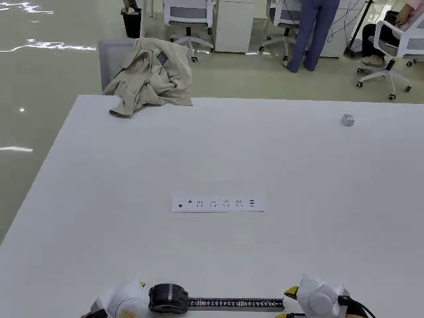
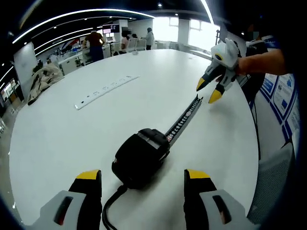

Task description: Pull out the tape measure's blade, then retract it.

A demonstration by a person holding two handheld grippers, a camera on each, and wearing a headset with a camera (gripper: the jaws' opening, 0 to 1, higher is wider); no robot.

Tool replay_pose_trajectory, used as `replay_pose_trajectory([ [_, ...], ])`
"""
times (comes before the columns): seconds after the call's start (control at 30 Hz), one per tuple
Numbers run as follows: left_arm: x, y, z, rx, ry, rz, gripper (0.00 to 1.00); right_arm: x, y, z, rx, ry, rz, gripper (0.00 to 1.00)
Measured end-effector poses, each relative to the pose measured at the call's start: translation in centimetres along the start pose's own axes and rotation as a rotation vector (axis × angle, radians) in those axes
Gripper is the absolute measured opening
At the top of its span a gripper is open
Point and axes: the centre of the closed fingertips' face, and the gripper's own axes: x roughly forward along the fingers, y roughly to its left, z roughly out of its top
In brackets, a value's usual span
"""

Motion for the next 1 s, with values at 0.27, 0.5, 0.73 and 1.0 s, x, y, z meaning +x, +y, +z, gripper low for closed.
replay_pose_trajectory([
  [0.27,-0.6,-0.4,-0.2,-0.111,-0.034,0.057,0.70,-0.6,0.7,0.0,0.056,-0.031,-0.021,0.45],
  [0.5,-1.3,-0.8,-0.5,-0.185,-0.038,0.098,0.72,-1.1,0.8,0.3,0.096,-0.052,-0.043,0.50],
  [0.73,-1.8,-1.0,-0.8,-0.252,-0.046,0.116,0.72,-1.4,1.5,0.8,0.150,-0.084,-0.057,0.55],
  [1.0,-2.9,-1.3,-1.3,-0.319,-0.062,0.150,0.77,-2.2,2.4,1.2,0.223,-0.116,-0.092,0.62],
])
